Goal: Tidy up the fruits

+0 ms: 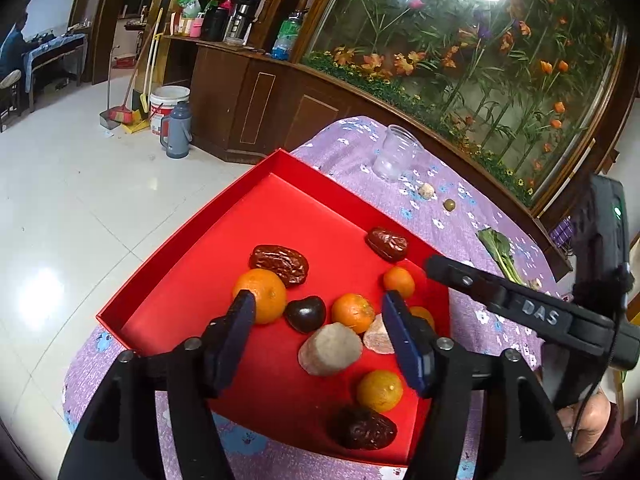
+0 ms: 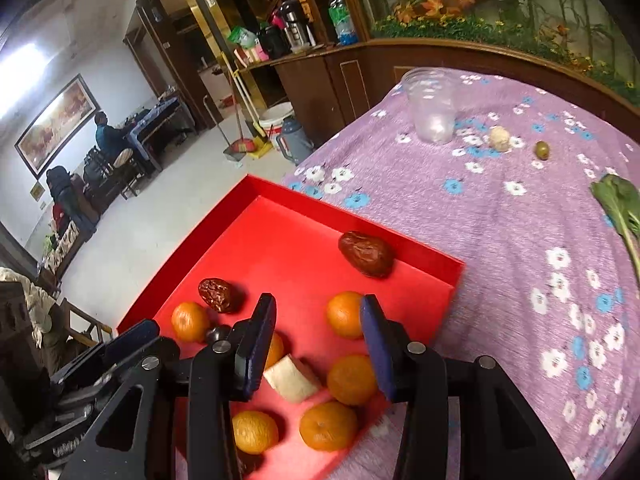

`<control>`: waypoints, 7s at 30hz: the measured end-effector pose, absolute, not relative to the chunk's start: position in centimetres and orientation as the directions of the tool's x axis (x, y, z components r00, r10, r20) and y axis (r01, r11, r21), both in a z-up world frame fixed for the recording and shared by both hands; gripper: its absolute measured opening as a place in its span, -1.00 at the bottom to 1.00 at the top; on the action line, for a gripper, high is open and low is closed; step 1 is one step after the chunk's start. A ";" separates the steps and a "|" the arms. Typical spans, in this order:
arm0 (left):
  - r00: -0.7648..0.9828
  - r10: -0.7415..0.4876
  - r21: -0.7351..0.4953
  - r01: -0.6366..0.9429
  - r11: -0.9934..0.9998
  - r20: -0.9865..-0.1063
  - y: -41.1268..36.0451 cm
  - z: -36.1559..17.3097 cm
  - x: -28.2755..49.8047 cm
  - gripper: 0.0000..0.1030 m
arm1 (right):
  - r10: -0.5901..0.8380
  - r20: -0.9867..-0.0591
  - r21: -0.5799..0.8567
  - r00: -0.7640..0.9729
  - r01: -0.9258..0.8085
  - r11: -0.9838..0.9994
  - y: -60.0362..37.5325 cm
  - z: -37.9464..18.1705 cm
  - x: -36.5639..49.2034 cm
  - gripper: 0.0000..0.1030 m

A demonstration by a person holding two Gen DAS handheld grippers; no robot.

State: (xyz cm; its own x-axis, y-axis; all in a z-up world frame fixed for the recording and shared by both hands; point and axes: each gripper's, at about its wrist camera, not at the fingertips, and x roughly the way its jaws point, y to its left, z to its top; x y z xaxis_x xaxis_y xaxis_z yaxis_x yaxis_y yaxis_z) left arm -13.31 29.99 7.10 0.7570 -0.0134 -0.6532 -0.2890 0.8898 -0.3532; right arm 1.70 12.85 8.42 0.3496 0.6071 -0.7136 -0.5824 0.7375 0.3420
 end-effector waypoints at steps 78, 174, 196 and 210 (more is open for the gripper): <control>0.587 0.194 0.031 -0.276 0.961 -0.786 20.3 4.4 -11.3 0.46 | 0.438 -0.728 0.117 0.528 -0.533 0.838 1.6 6.0 -9.0 0.43; 0.690 0.269 0.148 -0.231 0.962 -0.672 18.2 9.4 -14.1 0.58 | 0.557 -0.660 0.154 0.504 -0.635 0.757 3.4 8.5 -10.8 0.39; 0.779 0.371 0.161 -0.337 0.928 -0.505 17.0 12.7 -17.6 0.65 | 0.545 -0.615 0.136 0.570 -0.604 0.785 1.2 9.6 -12.5 0.49; 0.764 0.258 -0.044 -0.350 0.936 -0.591 24.4 11.6 -17.4 0.97 | 0.494 -0.614 0.097 0.616 -0.562 0.821 0.5 9.2 -11.4 0.57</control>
State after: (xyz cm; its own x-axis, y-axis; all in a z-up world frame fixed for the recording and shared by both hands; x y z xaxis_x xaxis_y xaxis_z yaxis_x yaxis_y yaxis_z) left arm -17.37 24.38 11.59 0.7639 0.2581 -0.5915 -0.3504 0.9356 -0.0442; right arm -11.35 0.48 9.21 0.6156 0.4939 -0.6141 -0.5621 0.8214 0.0972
